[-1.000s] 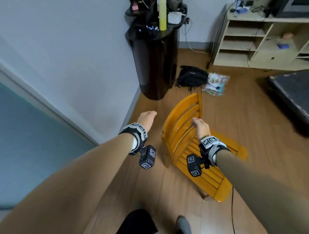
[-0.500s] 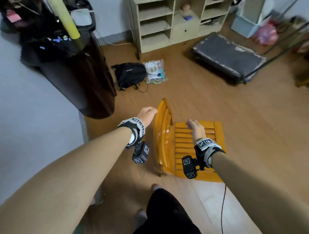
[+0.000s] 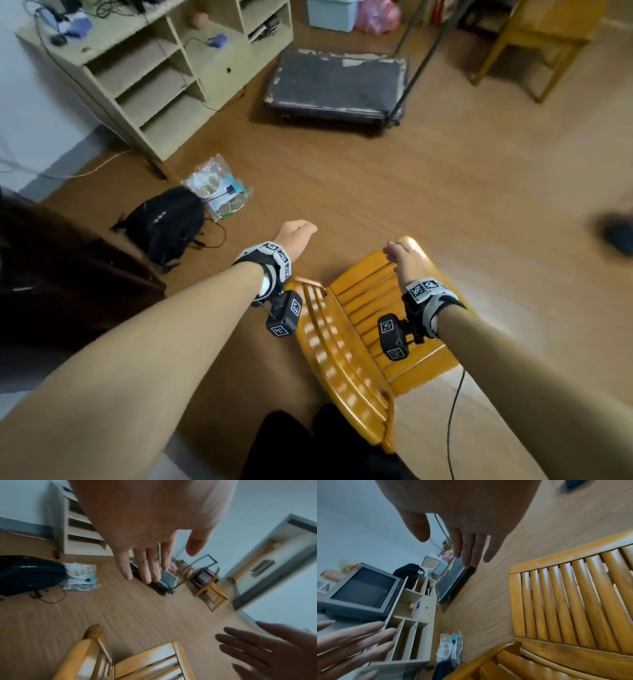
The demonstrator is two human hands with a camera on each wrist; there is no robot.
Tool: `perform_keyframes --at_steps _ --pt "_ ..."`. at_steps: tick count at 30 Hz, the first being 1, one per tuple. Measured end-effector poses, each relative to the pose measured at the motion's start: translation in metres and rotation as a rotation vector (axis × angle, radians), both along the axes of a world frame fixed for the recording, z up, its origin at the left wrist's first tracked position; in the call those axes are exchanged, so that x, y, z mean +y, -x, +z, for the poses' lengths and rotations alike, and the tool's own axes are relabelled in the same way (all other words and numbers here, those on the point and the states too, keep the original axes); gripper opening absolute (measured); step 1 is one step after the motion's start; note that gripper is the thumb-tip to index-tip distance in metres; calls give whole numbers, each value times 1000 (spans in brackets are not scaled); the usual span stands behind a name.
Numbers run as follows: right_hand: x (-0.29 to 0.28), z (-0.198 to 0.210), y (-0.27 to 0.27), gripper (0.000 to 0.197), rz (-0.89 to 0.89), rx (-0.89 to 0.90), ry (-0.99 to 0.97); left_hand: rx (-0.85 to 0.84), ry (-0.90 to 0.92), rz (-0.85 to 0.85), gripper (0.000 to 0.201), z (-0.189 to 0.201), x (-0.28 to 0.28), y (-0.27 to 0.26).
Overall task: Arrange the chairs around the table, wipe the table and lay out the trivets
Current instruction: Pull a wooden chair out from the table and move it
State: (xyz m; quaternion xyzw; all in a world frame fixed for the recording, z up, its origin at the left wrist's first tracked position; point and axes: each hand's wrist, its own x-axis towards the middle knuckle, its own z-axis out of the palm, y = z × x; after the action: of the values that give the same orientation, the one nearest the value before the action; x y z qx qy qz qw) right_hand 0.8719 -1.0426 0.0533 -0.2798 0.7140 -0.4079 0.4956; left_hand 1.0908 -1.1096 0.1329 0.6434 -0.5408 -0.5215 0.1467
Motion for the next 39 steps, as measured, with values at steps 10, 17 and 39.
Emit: perform_keyframes --at_steps 10,17,39 --pt "30 -11 32 27 -574 103 -35 18 -61 -635 18 -32 -81 95" --pt "108 -28 -46 47 -905 165 -197 -23 -63 -1134 31 -45 -73 106" --pt "216 -105 -210 43 -654 569 -397 -409 98 -1916 80 -170 51 -16"
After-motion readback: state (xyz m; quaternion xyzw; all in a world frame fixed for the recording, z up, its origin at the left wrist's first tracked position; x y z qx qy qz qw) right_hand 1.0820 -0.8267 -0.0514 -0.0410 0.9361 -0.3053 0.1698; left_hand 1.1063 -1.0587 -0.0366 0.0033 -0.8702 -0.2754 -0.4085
